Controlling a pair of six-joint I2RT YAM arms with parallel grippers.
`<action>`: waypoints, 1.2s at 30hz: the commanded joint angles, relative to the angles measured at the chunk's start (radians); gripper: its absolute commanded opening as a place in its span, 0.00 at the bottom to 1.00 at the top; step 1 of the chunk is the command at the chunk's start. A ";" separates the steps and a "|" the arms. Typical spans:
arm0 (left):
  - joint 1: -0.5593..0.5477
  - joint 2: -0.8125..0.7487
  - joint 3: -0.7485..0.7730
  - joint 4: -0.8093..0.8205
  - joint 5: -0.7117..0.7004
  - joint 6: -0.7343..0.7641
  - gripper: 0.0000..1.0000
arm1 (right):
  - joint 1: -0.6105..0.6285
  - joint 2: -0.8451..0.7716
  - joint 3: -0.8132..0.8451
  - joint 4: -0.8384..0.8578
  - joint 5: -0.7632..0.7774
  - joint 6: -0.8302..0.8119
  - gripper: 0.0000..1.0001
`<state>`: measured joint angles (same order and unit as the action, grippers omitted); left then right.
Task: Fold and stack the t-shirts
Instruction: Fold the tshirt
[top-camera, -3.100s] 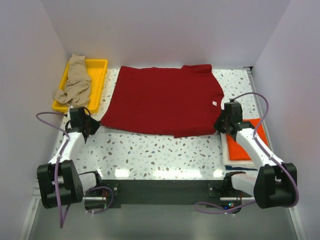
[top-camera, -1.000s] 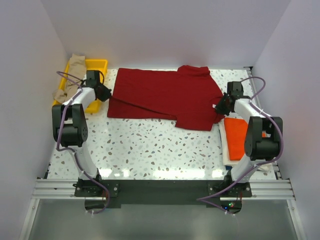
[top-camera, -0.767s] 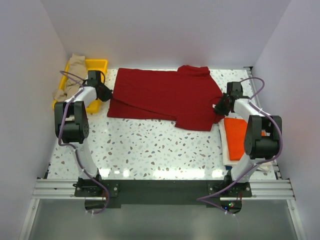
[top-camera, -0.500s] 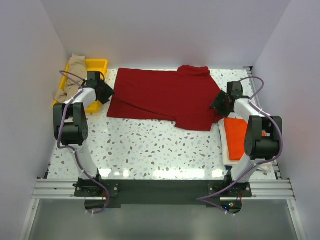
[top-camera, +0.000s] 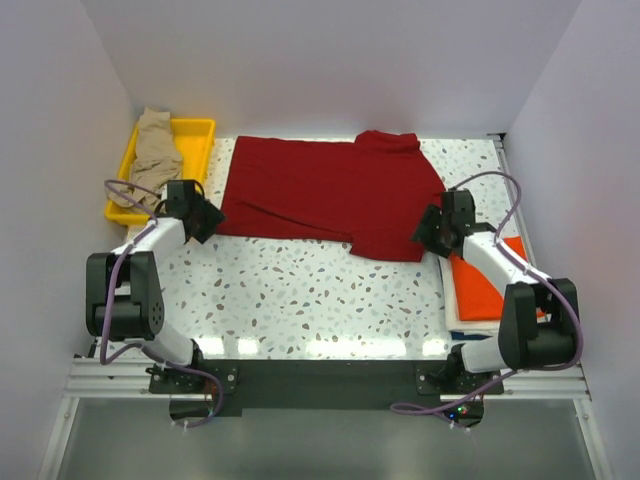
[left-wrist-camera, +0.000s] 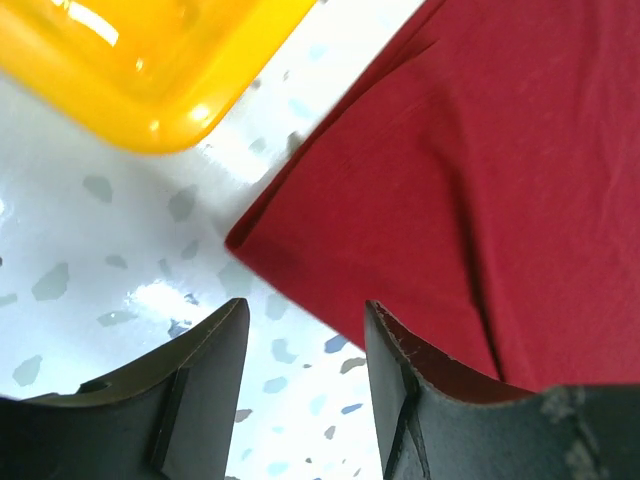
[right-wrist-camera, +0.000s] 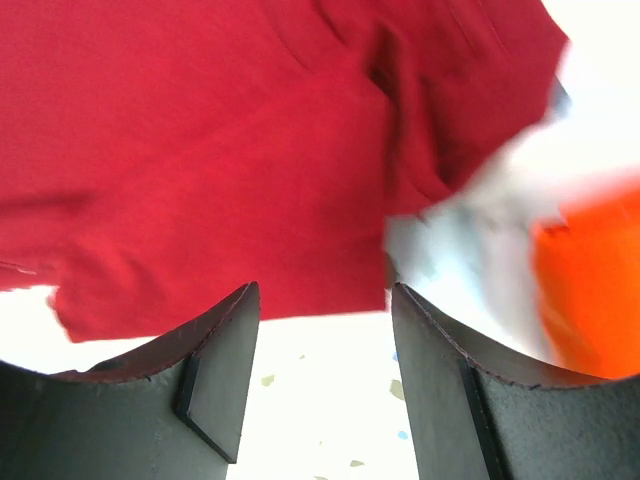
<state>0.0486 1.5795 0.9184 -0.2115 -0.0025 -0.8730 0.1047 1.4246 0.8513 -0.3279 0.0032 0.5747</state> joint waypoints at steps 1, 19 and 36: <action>-0.006 -0.047 -0.076 0.136 0.033 -0.049 0.54 | 0.000 -0.052 -0.081 0.072 0.054 -0.012 0.58; -0.013 -0.066 -0.133 0.179 0.073 -0.058 0.53 | 0.000 0.013 -0.150 0.256 -0.072 0.091 0.17; -0.013 0.051 -0.024 0.153 0.068 -0.086 0.53 | -0.007 0.261 0.426 -0.013 -0.167 0.136 0.00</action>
<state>0.0380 1.6123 0.8455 -0.0753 0.0658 -0.9443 0.1036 1.6279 1.1824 -0.2844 -0.1310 0.6853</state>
